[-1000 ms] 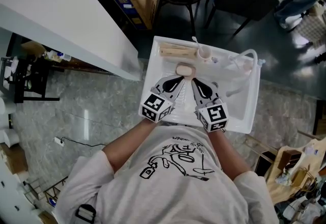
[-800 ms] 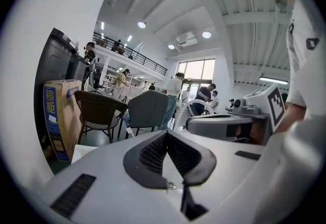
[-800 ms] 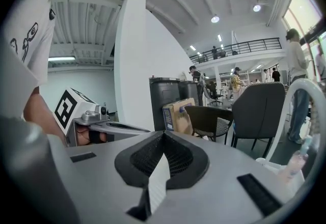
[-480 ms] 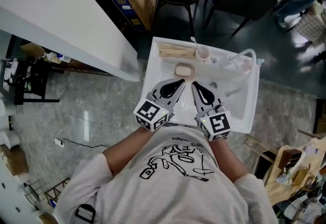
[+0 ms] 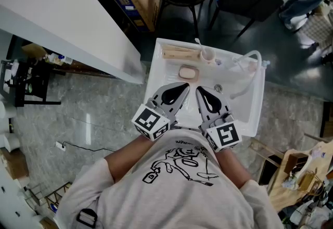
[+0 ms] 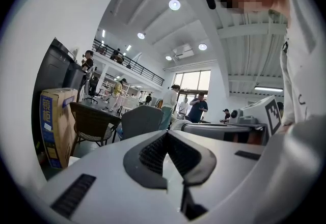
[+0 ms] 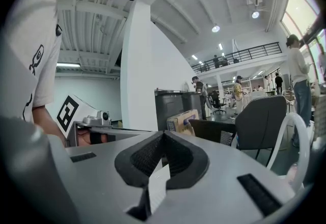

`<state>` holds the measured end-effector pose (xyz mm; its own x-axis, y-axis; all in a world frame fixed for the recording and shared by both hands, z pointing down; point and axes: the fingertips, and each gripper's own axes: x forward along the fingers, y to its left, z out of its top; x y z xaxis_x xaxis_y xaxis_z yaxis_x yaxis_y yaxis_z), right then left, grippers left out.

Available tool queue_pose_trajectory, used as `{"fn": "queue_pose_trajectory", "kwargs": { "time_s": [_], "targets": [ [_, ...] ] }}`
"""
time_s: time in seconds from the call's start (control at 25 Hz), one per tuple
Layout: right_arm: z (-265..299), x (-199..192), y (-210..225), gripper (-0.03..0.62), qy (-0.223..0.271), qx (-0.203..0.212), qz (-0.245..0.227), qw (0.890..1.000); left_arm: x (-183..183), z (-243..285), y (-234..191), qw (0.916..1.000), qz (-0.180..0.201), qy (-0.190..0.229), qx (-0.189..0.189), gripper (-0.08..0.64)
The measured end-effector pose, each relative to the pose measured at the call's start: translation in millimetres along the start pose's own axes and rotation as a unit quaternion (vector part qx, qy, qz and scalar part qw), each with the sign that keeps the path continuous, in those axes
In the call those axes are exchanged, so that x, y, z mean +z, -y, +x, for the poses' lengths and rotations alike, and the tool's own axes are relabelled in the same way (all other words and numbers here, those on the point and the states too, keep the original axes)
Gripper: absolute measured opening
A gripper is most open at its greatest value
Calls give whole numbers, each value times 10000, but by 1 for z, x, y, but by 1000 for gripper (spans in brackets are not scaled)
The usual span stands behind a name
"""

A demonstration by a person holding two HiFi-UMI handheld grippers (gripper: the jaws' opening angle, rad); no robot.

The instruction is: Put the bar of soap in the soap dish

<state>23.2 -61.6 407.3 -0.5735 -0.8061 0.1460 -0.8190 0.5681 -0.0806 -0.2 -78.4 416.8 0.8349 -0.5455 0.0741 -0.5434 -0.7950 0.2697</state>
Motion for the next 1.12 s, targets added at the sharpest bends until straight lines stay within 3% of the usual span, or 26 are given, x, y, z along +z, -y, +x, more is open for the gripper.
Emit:
{"fn": "queue_pose_trajectory", "kwargs": {
  "time_s": [1.12],
  "targets": [
    [-8,7,-2,21,100,-67,55,9999,-3,-7,9,9999,-128,-40,27,3]
  ]
}}
